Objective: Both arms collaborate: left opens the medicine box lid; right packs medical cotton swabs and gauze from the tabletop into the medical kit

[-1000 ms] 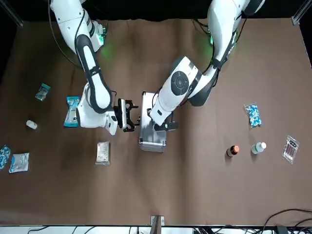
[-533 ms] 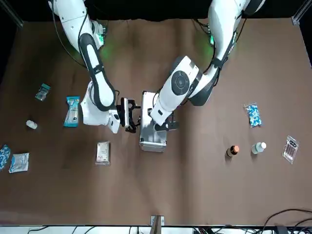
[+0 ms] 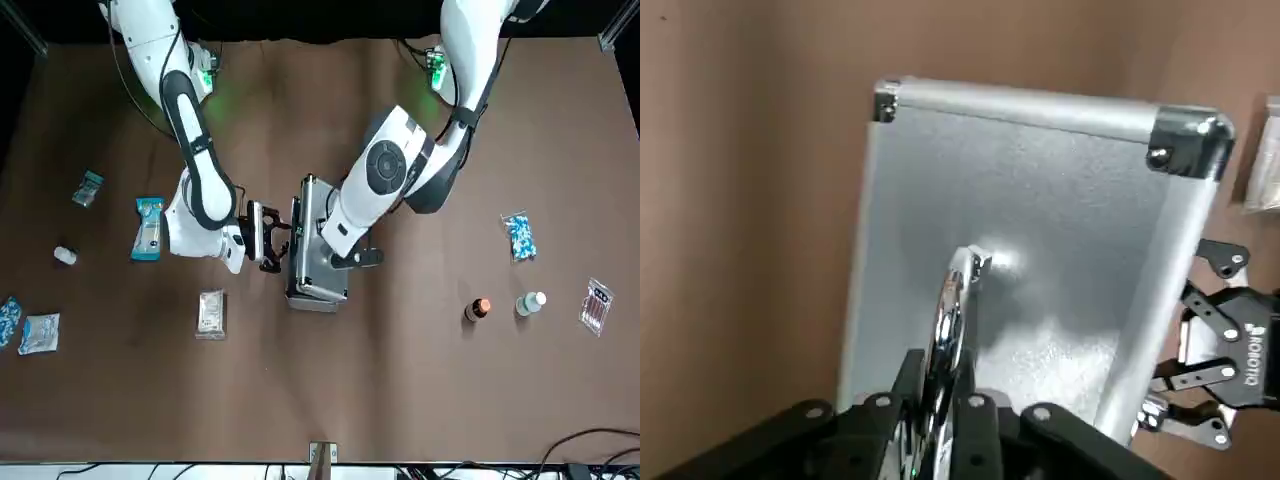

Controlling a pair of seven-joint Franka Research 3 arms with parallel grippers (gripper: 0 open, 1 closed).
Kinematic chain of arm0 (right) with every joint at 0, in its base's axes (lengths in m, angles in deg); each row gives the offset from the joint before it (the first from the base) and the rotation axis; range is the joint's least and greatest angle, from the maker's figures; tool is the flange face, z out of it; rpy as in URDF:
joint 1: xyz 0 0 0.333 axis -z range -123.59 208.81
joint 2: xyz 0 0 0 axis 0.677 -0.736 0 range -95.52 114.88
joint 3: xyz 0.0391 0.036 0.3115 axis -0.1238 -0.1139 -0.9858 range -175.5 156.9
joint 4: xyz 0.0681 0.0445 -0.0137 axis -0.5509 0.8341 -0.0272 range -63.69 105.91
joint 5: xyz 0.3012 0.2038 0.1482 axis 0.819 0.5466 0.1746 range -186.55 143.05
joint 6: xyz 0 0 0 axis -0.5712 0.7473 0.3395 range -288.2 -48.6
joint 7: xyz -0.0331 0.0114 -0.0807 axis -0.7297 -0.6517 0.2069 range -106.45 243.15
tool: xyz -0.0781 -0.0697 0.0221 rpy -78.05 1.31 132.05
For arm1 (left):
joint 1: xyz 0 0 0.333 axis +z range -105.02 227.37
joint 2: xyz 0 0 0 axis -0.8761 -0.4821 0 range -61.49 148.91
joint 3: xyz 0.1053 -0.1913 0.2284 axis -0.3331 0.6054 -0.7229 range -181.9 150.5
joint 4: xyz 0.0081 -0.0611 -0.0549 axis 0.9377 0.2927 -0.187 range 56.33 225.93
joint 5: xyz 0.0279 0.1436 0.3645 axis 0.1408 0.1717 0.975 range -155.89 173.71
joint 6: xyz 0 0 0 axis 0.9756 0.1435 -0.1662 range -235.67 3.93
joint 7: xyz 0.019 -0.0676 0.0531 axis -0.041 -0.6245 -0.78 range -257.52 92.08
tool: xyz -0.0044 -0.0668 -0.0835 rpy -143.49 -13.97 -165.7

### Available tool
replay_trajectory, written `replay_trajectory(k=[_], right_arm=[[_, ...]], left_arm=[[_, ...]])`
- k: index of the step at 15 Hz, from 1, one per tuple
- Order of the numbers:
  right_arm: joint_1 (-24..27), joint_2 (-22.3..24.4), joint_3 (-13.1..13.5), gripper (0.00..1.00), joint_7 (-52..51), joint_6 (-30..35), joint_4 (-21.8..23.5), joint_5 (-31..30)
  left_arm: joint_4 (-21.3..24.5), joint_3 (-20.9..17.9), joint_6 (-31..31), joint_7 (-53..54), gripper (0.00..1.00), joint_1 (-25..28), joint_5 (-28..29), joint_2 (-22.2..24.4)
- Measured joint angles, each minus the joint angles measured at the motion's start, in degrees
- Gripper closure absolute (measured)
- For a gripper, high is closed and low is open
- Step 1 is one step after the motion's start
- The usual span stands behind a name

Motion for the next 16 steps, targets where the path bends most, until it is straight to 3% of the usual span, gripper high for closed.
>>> replay_trajectory(k=[2,12,16], right_arm=[[0.00,0.03,0.19,0.49,0.00,-0.28,-0.16,0.09],[-0.55,0.02,0.18,0.55,-0.04,-1.52,-0.20,0.28],[-0.55,0.00,0.20,0.56,-0.09,-1.59,-0.20,0.28]], left_arm=[[0.00,-0.02,2.09,1.22,0.85,0.94,0.01,0.57],[0.03,-0.15,8.46,6.50,0.84,4.35,0.23,0.95],[0.01,-0.28,9.37,9.58,0.49,7.06,0.63,1.78]])
